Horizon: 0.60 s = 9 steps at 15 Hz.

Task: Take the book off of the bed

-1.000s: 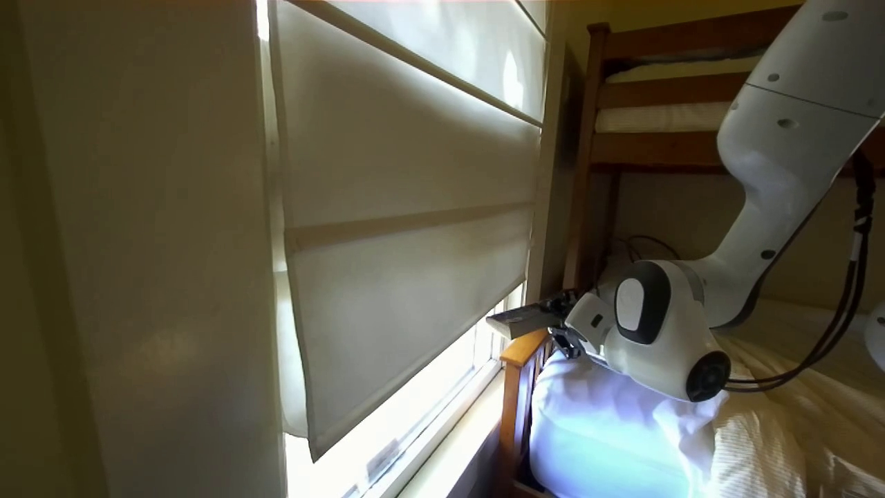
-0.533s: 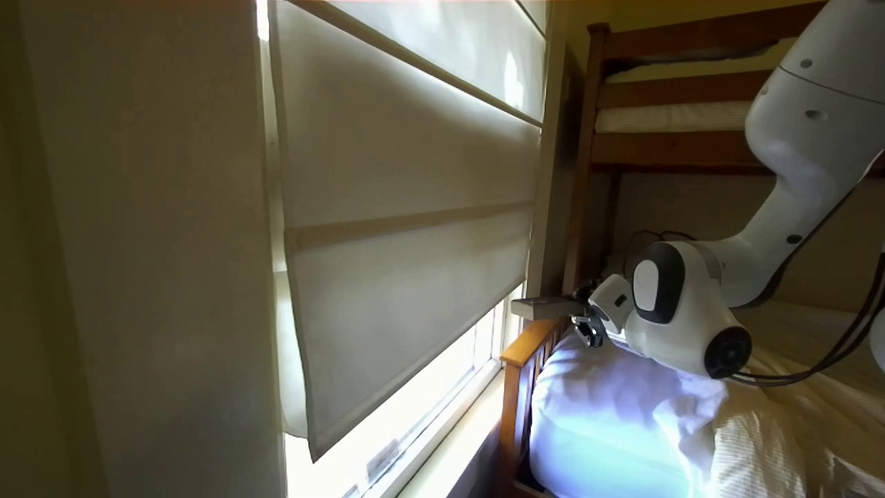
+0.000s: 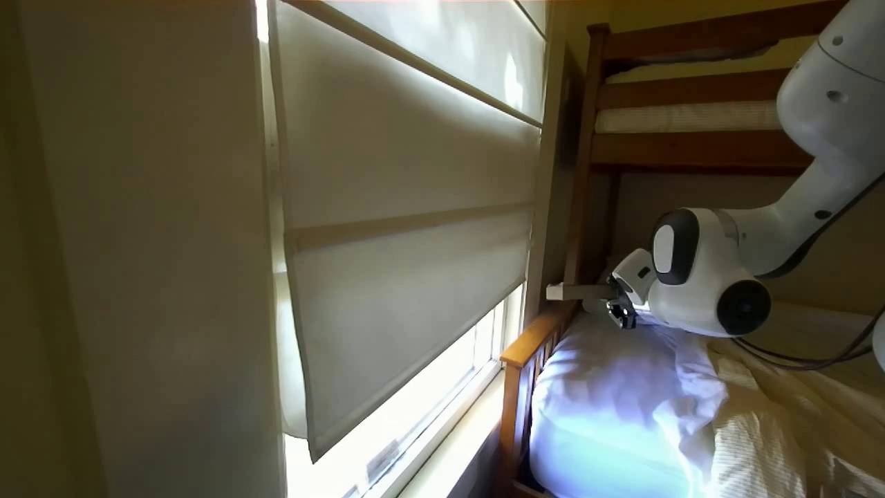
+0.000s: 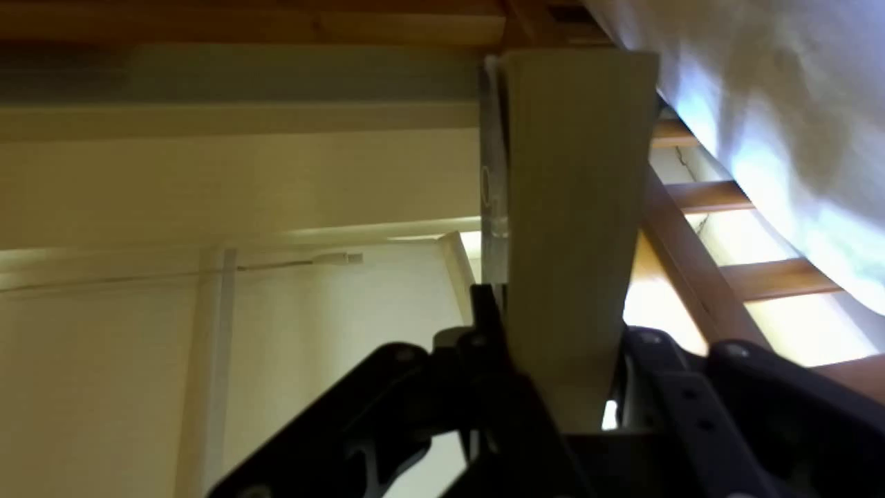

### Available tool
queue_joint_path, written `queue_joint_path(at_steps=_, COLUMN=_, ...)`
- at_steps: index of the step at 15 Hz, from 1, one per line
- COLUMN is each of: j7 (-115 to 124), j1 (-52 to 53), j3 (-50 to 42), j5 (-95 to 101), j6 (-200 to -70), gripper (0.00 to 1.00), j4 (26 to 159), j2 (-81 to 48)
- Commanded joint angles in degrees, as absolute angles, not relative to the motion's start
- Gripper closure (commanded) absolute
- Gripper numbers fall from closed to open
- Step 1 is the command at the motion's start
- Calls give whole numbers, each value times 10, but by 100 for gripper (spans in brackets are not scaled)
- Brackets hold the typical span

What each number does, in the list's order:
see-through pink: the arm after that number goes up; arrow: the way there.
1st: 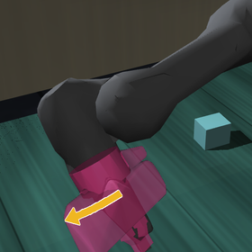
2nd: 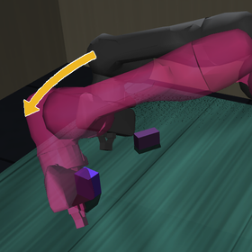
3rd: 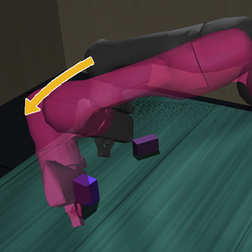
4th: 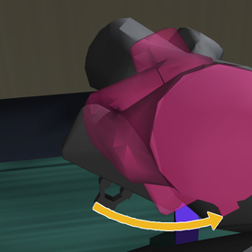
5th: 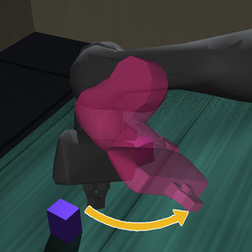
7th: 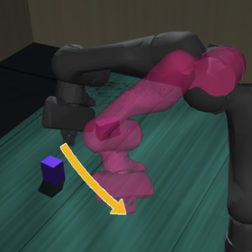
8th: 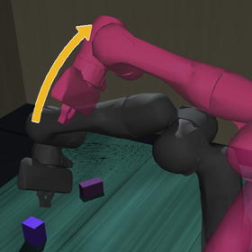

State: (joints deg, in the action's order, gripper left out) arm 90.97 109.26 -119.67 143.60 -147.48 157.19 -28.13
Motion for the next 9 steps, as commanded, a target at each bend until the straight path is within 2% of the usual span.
queue_joint_path(at_steps=1, j7=902, j1=1090, j3=-1203, j5=1433, j6=-1474, gripper=66, j4=1572, j2=-277)
queue_joint_path(at_steps=2, j7=902, j1=1090, j3=-1203, j5=1433, j6=-1475, gripper=66, j4=1572, j2=-277)
queue_joint_path(at_steps=3, j7=901, j1=1091, j3=-1203, j5=1433, j6=-1475, gripper=91, j4=1572, j2=-277)
queue_joint_path(at_steps=4, j7=901, j1=1091, j3=-1202, j5=1433, j6=-1475, gripper=91, j4=1572, j2=-277)
queue_joint_path(at_steps=5, j7=901, j1=1091, j3=-1202, j5=1433, j6=-1475, gripper=66, j4=1572, j2=-276)
queue_joint_path(at_steps=9, j7=901, j1=1090, j3=-1201, j5=1433, j6=-1476, gripper=66, j4=1572, j2=-275)
